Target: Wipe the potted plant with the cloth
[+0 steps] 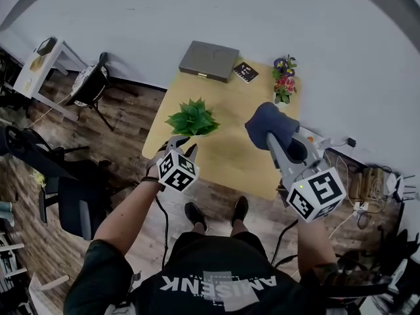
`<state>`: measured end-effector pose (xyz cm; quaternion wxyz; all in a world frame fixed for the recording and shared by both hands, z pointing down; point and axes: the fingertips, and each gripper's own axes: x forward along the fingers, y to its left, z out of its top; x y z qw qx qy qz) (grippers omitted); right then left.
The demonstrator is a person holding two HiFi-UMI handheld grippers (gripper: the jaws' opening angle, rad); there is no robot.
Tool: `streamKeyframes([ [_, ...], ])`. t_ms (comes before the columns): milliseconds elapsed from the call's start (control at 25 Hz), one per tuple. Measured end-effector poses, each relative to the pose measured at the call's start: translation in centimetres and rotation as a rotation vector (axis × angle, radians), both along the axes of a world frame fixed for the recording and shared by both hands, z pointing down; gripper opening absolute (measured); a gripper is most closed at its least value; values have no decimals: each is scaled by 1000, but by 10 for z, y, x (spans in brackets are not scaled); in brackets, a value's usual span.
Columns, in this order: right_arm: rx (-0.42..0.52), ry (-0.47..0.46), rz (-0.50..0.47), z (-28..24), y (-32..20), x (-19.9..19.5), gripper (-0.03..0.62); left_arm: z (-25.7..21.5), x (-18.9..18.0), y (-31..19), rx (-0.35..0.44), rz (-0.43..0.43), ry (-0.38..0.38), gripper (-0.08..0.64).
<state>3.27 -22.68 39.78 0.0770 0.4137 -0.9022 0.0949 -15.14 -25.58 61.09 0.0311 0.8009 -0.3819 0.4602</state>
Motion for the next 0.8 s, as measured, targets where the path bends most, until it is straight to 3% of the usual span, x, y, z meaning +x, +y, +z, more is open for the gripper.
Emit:
streamKeyframes([
  [360,-48,7,23,27,6,13,37,49,11,-20,-15,74,-131,103],
  [800,-82,-2,58,50,12,21,37,73,9,-35,29,170,-283,103],
])
